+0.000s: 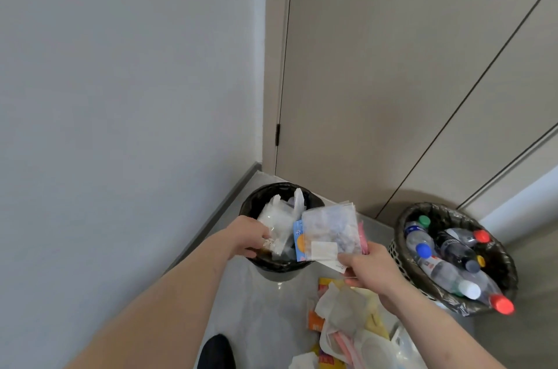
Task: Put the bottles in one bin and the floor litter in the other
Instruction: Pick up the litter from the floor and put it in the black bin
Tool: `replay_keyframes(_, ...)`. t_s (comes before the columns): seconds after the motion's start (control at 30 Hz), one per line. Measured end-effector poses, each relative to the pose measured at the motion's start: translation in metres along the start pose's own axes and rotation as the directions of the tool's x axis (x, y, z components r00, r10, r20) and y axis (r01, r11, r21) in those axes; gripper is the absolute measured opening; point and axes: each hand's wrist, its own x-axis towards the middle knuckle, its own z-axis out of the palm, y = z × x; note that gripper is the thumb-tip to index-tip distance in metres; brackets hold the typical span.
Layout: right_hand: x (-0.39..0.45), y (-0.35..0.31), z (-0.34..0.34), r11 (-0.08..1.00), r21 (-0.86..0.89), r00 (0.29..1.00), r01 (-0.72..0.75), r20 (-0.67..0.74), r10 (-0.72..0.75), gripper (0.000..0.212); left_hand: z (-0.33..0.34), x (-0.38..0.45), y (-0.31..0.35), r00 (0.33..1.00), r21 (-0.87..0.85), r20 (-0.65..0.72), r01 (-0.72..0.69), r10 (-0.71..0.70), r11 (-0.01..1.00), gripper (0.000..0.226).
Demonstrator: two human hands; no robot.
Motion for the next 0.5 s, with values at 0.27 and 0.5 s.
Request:
replay_keyframes(0.27, 0.03, -0.02, 0.025, 0.999, -0.026, 0.997, -0.034, -0.065, 0.032, 0.011, -0.021, -0.001, -0.026, 0.982, 0.594, -0.011, -0.144, 0.187, 0.792, 0.018)
replay_keyframes(0.5, 0.063, -0.087, 0.077, 0.97, -0.229, 0.993, 0.087, -0.052, -0.101, 0.008, -0.023, 0.0, -0.025, 0.982, 0.622, 0.068, -0.178, 0.174, 0.762, 0.016)
